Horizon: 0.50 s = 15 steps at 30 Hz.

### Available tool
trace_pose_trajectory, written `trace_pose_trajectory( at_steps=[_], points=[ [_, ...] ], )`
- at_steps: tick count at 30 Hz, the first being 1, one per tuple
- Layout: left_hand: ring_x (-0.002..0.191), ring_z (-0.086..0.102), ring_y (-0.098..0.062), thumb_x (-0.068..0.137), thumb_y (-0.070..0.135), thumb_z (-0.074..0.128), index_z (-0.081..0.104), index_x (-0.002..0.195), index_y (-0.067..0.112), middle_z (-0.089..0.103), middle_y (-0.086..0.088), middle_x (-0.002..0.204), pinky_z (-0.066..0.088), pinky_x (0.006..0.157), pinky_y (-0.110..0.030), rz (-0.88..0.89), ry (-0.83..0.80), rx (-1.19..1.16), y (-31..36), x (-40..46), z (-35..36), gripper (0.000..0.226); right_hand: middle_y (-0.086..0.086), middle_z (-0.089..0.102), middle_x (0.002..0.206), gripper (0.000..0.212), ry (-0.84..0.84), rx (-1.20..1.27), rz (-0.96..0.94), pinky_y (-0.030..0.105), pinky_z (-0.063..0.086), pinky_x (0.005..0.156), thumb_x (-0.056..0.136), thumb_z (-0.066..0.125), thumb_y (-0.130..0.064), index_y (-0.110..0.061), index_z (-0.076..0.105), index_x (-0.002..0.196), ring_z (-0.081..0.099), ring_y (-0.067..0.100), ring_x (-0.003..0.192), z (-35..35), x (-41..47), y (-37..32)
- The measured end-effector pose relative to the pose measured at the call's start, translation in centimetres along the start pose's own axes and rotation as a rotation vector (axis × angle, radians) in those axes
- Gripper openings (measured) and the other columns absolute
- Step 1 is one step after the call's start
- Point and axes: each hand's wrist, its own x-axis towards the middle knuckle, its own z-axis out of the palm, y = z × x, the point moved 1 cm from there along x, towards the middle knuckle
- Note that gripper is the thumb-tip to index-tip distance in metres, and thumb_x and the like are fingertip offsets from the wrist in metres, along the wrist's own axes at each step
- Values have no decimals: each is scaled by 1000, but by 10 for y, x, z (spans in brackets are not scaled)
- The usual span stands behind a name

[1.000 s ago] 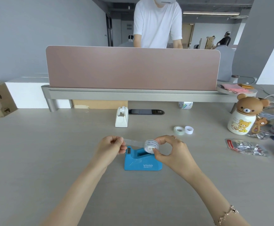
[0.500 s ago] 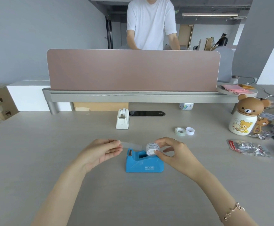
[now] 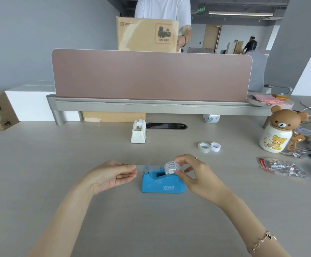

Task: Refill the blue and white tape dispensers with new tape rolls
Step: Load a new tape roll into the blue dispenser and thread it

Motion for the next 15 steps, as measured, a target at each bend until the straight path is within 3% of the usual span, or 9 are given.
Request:
trace_pose_trajectory(
  at_steps=[9, 15],
  points=[
    [60, 72, -9, 85, 5, 66, 67, 86, -1, 75, -8, 69, 58, 56, -17, 1, 3, -29, -2, 2, -2, 6, -22, 55, 97, 13, 21, 39, 58, 11, 47, 75, 89, 59, -14, -24, 59, 98, 51, -5, 100, 4, 3, 0],
    [62, 73, -11, 85, 4, 66, 67, 86, -2, 75, -9, 71, 60, 59, -19, -14, -3, -29, -5, 5, -4, 7, -14, 58, 103, 13, -1, 31, 68, 13, 48, 77, 90, 58, -17, -22, 58, 102, 53, 1, 104, 5, 2, 4]
  ],
)
